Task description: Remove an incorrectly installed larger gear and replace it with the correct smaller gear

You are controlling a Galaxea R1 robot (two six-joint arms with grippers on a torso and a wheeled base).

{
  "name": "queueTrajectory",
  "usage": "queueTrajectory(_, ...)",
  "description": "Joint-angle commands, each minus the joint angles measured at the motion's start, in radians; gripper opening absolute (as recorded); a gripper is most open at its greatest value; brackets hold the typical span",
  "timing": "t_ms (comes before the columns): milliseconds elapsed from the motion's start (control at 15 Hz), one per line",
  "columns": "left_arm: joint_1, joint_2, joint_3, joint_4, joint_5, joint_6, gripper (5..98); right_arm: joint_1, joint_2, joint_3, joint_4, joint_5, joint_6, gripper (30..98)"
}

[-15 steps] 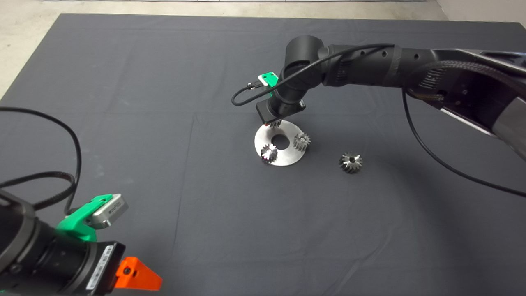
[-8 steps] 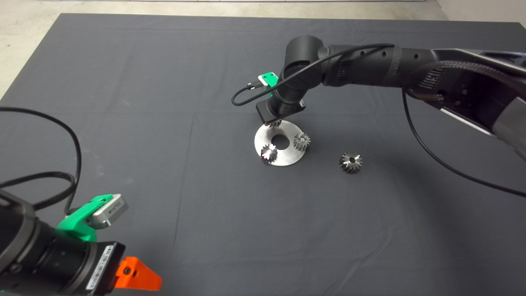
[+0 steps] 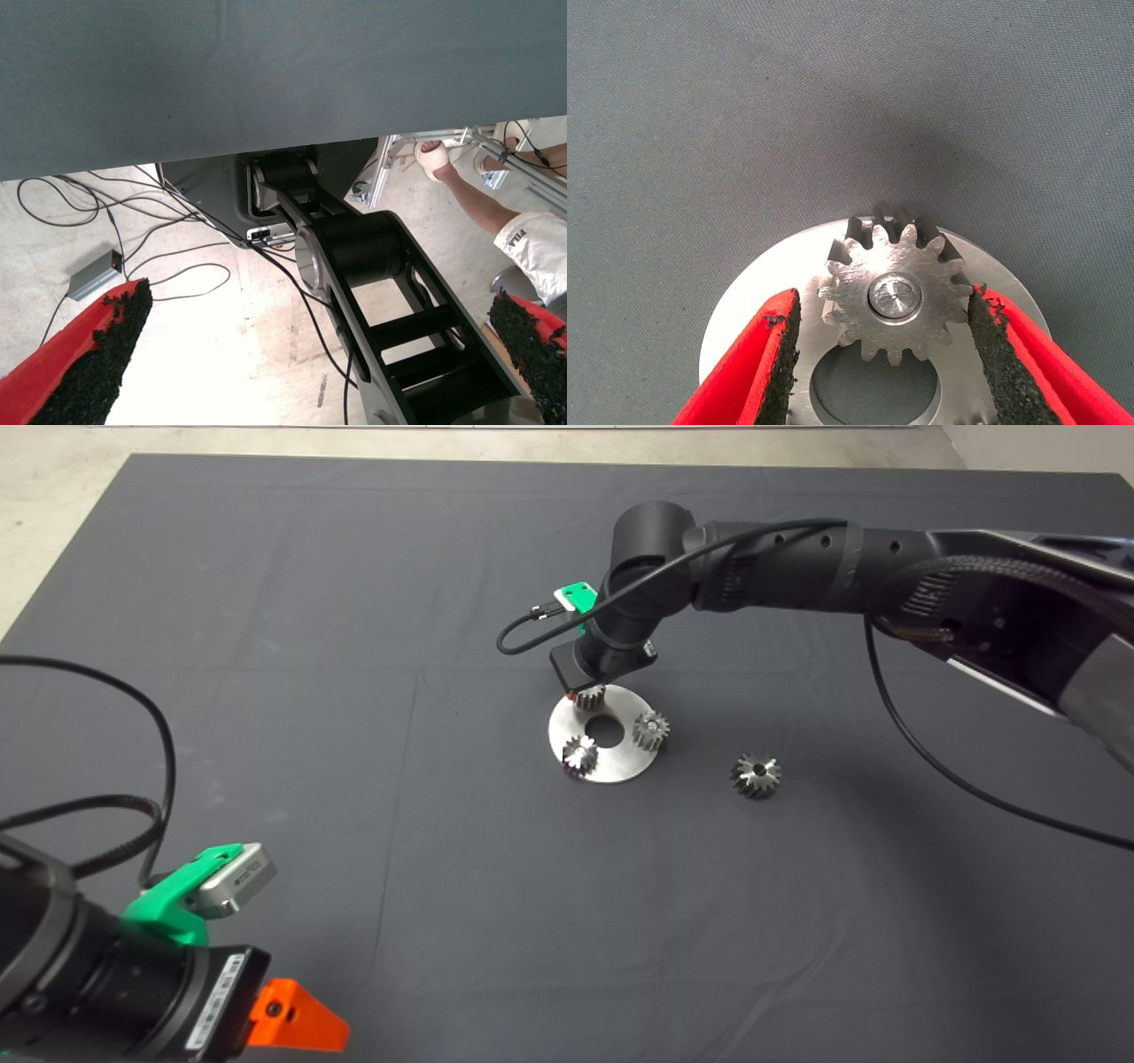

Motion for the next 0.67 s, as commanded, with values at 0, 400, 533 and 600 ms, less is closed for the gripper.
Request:
queueTrajectory(0, 0.001, -0.002, 0.013, 0.0, -0.002, -0.002, 98.4, 0.028, 0.005, 0.024, -0.016, -0.022, 0.006, 51.1)
queueTrajectory(400, 0.001, -0.001, 0.012, 0.0, -0.002, 0.003, 98.4, 0.113, -0.043, 0.329, 0.032, -0.299, 0.028, 57.9)
queueTrajectory(533, 0.001, -0.009, 0.012, 0.001, -0.001, 0.003, 98.4, 0.181, -0.148, 0.389, 0.215, -0.296, 0.111, 61.9)
queueTrajectory(600, 0.001, -0.009, 0.012, 0.002, -0.002, 0.004, 98.4, 0.213, -0.2, 0.447, 0.269, -0.296, 0.125, 61.9)
